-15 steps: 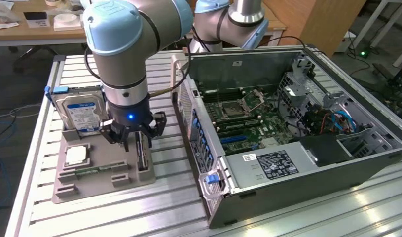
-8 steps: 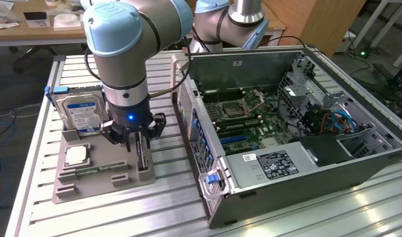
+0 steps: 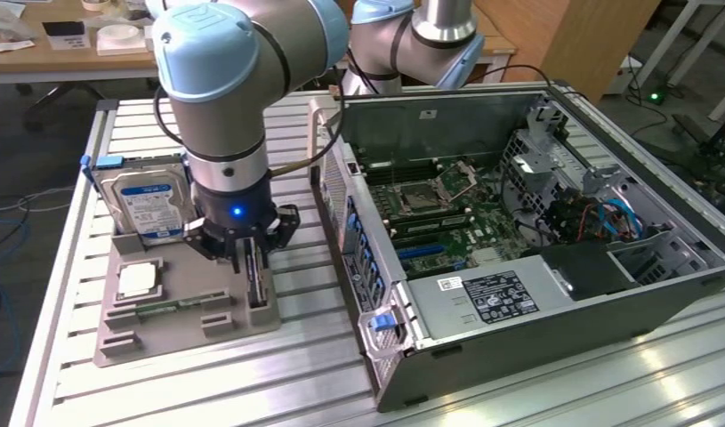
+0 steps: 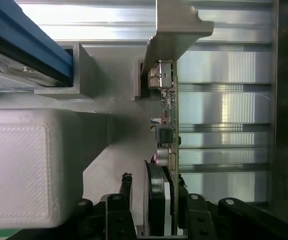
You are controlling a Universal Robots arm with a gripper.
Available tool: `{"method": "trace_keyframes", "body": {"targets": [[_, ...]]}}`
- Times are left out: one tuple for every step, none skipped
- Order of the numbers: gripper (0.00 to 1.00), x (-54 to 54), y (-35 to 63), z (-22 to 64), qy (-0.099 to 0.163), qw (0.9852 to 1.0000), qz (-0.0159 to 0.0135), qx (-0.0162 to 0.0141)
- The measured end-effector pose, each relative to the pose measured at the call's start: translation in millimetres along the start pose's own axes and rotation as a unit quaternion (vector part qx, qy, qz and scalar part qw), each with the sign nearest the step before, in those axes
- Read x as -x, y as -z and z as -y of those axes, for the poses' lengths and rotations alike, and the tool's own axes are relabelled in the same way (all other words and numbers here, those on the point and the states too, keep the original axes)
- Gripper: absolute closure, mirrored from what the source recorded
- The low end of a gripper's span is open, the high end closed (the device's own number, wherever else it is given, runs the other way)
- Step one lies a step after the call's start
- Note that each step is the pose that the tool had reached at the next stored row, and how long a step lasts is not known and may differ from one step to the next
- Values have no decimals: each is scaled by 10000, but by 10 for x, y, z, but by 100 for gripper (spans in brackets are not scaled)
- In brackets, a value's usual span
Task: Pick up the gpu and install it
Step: 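Pick up the gpu and move the gpu toward the slot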
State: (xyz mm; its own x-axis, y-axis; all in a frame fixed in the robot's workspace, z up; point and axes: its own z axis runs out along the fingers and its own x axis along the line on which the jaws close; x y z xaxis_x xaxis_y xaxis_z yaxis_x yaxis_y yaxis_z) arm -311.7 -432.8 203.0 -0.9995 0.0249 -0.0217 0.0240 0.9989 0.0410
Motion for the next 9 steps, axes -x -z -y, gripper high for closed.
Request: {"method": "trace_keyframes", "body": {"targets": [[56,3,0,0,0,10000,0,0],[56,3,0,0,0,10000,0,0],[56,3,0,0,0,10000,0,0],[58,4,-1,0,0,10000,1,0],[58,5,0,0,0,10000,0,0],[58,6,0,0,0,10000,0,0],[65,11,-1,0,1,10000,0,0],[65,15,-1,0,1,10000,-1,0],[65,20,0,0,1,10000,-4,0]]}}
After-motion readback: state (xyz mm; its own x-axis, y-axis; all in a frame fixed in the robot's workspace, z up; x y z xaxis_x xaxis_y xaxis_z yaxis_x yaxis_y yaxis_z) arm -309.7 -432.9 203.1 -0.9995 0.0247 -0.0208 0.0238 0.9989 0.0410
